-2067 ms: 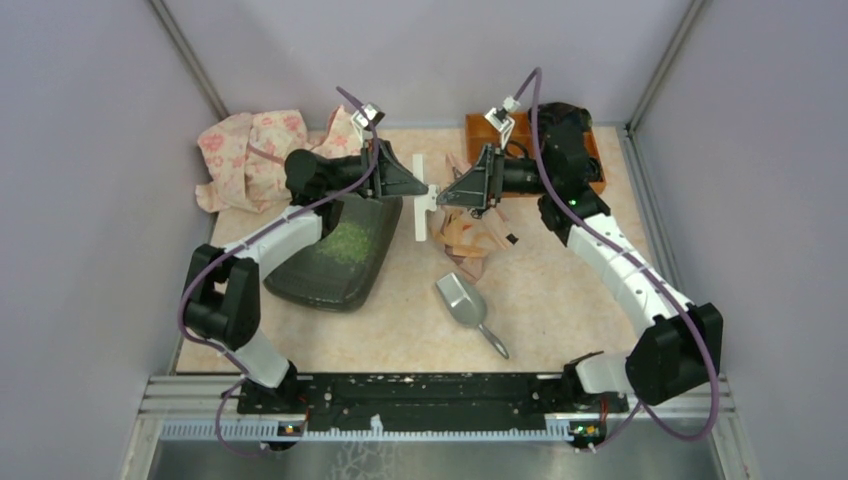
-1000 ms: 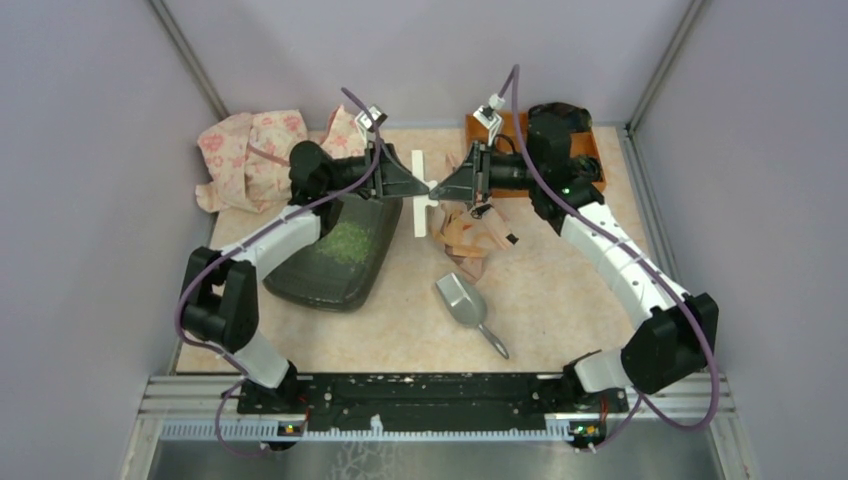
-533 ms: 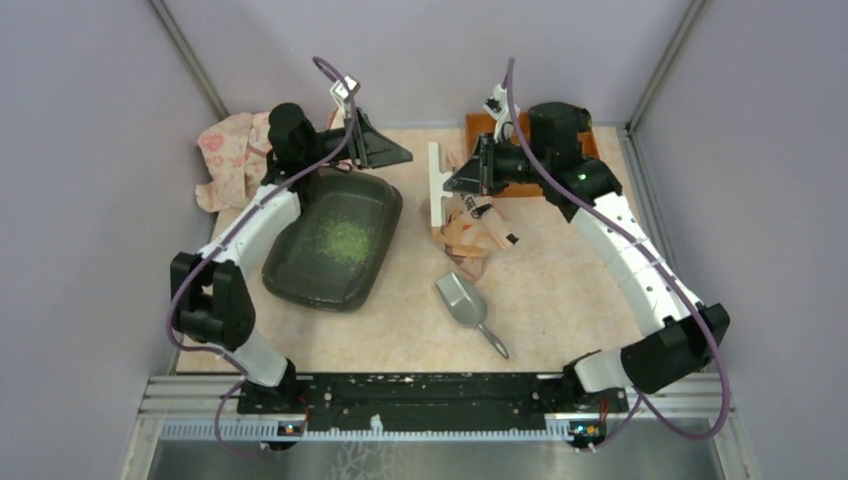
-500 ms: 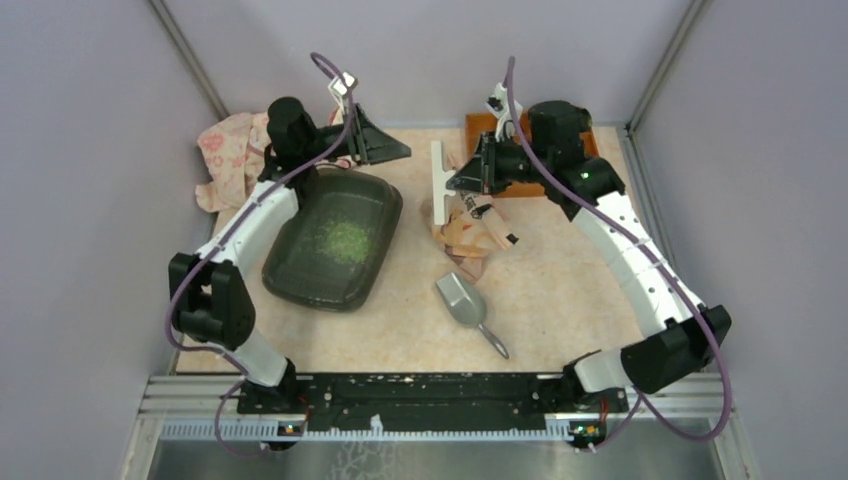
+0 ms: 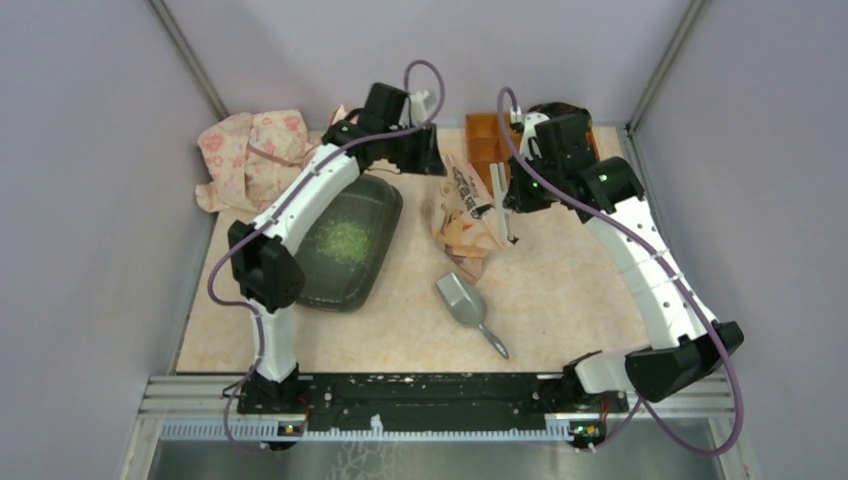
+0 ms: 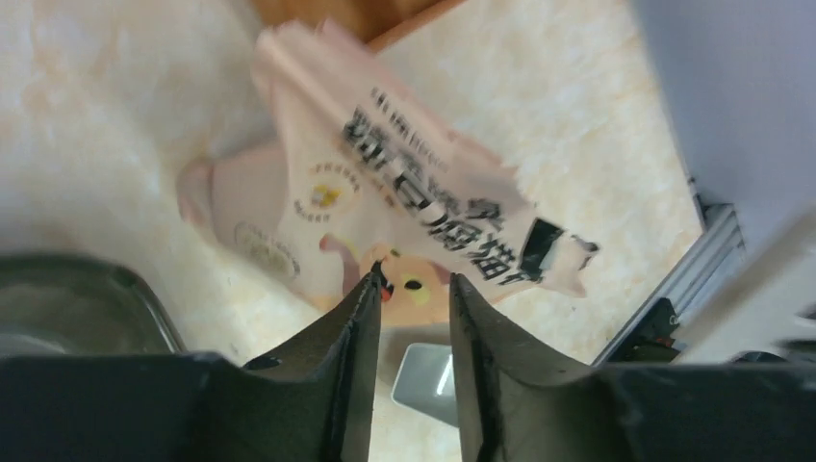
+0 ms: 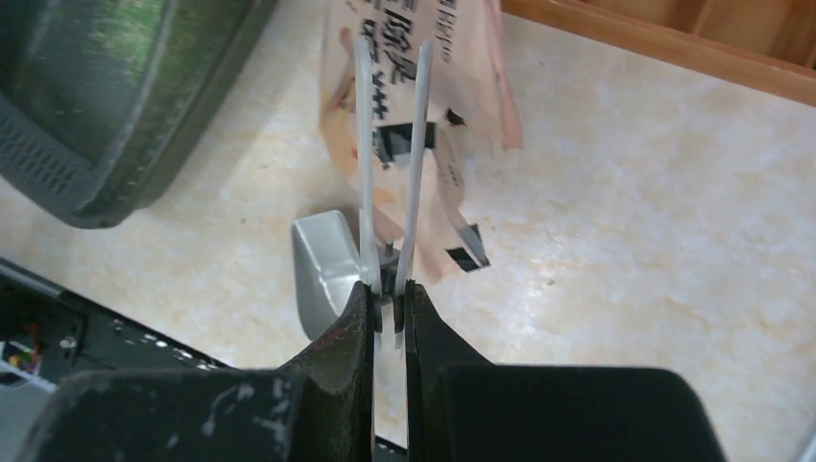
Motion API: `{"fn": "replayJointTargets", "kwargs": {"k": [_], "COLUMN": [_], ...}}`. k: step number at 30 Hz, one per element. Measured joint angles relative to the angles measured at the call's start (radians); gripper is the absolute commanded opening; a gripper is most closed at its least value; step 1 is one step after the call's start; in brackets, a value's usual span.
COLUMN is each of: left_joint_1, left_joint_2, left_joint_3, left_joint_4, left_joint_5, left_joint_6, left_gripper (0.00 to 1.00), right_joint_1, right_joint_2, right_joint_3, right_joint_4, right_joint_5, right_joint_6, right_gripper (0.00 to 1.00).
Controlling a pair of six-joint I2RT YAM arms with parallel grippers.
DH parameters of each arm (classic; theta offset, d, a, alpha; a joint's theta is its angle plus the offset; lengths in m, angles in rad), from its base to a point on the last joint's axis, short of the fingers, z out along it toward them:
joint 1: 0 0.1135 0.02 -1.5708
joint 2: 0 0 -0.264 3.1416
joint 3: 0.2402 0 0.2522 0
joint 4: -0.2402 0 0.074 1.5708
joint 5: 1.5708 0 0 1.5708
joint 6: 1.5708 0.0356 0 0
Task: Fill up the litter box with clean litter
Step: Adjust the clamp, then clamp the cat litter bag at the center of the board.
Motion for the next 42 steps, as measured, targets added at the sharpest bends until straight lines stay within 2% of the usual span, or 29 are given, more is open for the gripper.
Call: {"fn": "replayJointTargets", "kwargs": {"k": [1, 3, 4, 5, 9, 12, 16, 23, 29, 38, 42], "left_joint_1": [-0.020, -0.055, -0.070, -0.081, -0.111, -0.127, -0.162, -0.277, -0.330, -0.321, -0.306], "left_joint_2": [0.023, 0.059, 0.070, 0.074, 0.068, 0.035, -0.021, 0.013, 0.166, 0.235, 0.241], "left_joint_3": [0.011, 0.031, 0.036, 0.038, 0.061, 0.052, 0.008, 0.014, 0.171, 0.199, 0.212], "left_joint_4": [-0.049, -0.129, -0.161, -0.182, -0.248, -0.245, -0.235, -0.232, -0.306, -0.393, -0.409], "left_joint_5": [-0.045, -0.116, -0.148, -0.169, -0.203, -0.188, -0.182, -0.193, -0.266, -0.370, -0.400], "left_joint_6": [0.032, 0.073, 0.091, 0.103, 0.111, 0.057, -0.088, -0.391, -0.620, -0.736, -0.751], "left_gripper": [0.72, 0.92, 0.98, 0.99, 0.99, 0.99, 0.99, 0.99, 0.99, 0.99, 0.88], "right_joint_1": [0.000, 0.000, 0.000, 0.000, 0.000, 0.000, -0.004, -0.026, -0.048, -0.054, -0.054], "right_joint_2": [-0.003, -0.009, -0.014, -0.021, -0.049, -0.071, -0.104, -0.155, -0.193, -0.213, -0.223], "right_joint_3": [0.000, 0.000, 0.000, 0.000, 0.000, 0.000, 0.000, -0.010, -0.059, -0.133, -0.147], "right_joint_4": [-0.020, -0.048, -0.063, -0.075, -0.105, -0.122, -0.126, -0.118, -0.090, -0.032, -0.020], "right_joint_5": [0.030, 0.077, 0.102, 0.123, 0.184, 0.227, 0.261, 0.270, 0.249, 0.179, 0.154], "right_joint_6": [-0.006, -0.014, -0.018, -0.022, -0.027, -0.032, -0.039, -0.056, -0.060, -0.060, -0.060], "right_gripper": [0.00, 0.00, 0.00, 0.00, 0.00, 0.00, 0.00, 0.00, 0.00, 0.00, 0.00]}}
